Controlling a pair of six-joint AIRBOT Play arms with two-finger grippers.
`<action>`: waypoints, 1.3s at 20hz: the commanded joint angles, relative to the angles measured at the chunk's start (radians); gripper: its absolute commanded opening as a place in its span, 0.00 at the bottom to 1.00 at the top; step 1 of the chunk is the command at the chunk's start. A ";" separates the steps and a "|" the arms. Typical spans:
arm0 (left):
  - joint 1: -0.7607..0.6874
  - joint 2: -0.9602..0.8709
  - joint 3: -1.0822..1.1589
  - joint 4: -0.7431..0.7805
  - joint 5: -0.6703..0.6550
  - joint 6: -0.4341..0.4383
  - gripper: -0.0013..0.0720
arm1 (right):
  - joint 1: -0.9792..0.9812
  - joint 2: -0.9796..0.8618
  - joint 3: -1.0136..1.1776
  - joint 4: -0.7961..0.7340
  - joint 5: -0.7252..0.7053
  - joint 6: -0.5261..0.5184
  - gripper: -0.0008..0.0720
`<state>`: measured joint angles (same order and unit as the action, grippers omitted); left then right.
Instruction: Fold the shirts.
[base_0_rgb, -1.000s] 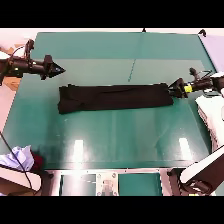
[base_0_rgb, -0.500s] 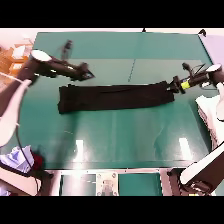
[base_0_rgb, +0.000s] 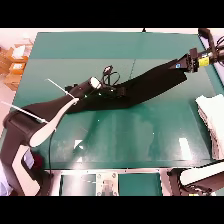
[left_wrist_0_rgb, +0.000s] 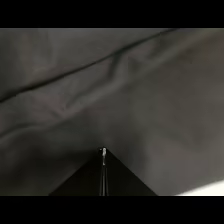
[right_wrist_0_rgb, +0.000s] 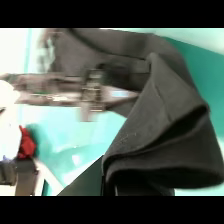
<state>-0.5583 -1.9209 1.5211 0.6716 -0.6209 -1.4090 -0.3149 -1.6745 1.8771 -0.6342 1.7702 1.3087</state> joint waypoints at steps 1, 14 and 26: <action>-0.026 -0.050 0.047 -0.011 0.032 -0.058 0.06 | 0.052 0.082 0.003 0.063 0.011 0.019 0.03; 0.289 0.185 0.208 0.503 -0.723 -0.113 0.06 | 0.241 0.090 -0.001 0.077 -0.105 0.106 0.03; 0.671 0.432 0.255 0.709 -0.937 -0.019 0.06 | 1.023 -0.292 -0.107 0.077 -1.190 0.109 0.37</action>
<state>0.0563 -1.5108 1.7733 1.3560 -1.5345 -1.4605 0.5430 -1.8420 1.7779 -0.5556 0.9291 1.4181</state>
